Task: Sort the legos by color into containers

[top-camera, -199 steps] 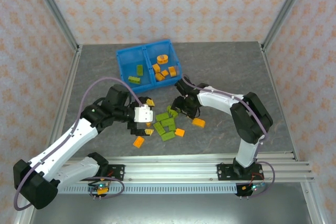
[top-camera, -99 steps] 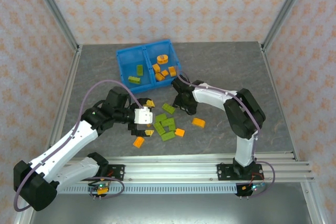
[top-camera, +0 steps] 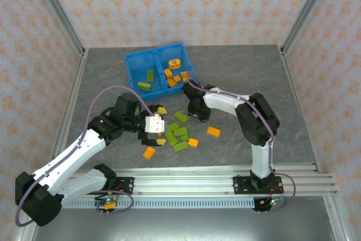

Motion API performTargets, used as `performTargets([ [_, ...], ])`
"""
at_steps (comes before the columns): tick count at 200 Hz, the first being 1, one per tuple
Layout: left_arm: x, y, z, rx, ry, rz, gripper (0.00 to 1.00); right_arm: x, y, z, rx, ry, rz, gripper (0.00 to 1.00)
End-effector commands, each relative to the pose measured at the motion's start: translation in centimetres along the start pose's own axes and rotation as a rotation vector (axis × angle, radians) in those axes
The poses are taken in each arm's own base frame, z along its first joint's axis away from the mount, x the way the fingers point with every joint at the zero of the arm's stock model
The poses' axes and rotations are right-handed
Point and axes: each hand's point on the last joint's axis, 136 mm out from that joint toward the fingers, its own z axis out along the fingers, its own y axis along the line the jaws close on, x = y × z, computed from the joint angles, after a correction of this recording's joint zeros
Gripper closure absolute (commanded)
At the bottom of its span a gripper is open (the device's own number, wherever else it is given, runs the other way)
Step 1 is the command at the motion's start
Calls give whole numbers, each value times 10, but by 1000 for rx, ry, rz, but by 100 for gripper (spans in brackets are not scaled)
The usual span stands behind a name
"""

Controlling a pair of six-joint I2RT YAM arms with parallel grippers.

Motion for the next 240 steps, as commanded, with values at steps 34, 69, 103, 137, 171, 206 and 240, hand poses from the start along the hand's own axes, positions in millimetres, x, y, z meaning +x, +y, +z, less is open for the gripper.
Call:
performTargets([
  [34,-19,-3,-6,-19,-117,50,0,-11,24,-70,-163,-162,-107,75],
  [69,-31,55,-29,-275,-143,-175,0,-12,94,-150,-453,-286,-220,74],
  [103,-7,137,-100,-735,-134,-548,0,-11,159,-179,-602,-282,-285,74],
  [137,36,159,-173,-1161,-58,-728,0,-31,200,-146,-554,-298,-278,74],
  [171,56,148,-202,-1341,-17,-729,0,-47,243,-107,-534,-282,-284,74],
  [206,54,144,-196,-1307,-38,-703,0,-62,271,-68,-504,-269,-250,74],
  [240,53,146,-185,-1253,-23,-704,0,-73,285,-50,-523,-283,-217,70],
])
